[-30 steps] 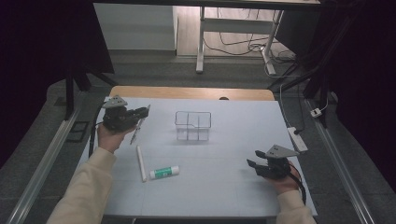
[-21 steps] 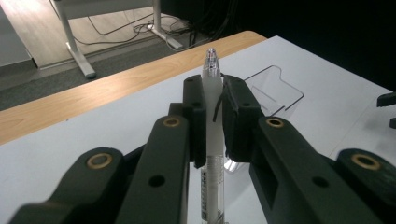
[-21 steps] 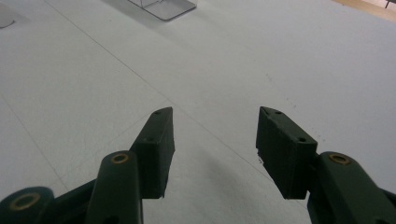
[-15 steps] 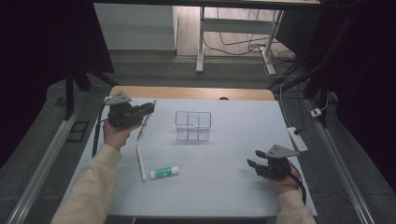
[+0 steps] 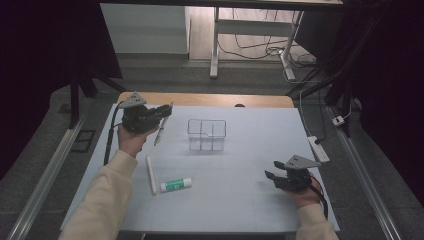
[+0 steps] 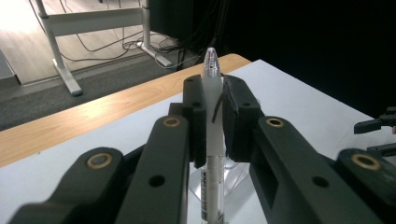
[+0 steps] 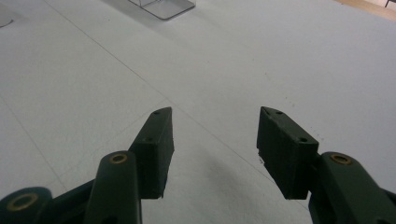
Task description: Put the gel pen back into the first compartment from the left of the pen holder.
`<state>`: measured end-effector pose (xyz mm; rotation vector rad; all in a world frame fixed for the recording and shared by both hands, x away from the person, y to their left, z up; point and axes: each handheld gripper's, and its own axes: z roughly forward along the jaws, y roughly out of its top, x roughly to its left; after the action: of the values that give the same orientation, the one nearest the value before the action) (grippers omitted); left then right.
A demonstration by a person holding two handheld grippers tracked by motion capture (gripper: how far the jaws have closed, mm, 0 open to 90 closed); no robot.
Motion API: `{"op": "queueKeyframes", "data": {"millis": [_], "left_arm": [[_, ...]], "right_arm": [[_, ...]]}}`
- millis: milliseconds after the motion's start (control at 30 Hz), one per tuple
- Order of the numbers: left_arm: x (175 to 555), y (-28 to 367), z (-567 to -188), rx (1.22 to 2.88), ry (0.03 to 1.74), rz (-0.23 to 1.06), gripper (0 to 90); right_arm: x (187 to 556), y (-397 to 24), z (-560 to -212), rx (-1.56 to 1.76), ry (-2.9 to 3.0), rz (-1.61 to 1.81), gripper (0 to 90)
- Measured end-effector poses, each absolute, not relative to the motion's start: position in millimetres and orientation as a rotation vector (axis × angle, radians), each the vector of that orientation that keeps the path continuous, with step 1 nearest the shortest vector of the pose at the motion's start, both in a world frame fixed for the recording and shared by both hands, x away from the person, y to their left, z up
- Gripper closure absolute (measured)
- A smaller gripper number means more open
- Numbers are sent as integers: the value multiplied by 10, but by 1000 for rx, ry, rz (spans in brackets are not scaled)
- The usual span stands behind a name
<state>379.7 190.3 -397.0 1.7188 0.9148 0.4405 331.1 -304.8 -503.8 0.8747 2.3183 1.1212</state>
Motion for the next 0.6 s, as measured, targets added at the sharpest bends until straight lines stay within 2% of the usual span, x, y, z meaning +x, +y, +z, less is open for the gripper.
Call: {"op": "queueKeyframes", "data": {"millis": [600], "left_arm": [[3869,1651,-3908,1728,869,414,802]], "right_arm": [[3316,-3049,-5049,871,2324,1118,452]]}}
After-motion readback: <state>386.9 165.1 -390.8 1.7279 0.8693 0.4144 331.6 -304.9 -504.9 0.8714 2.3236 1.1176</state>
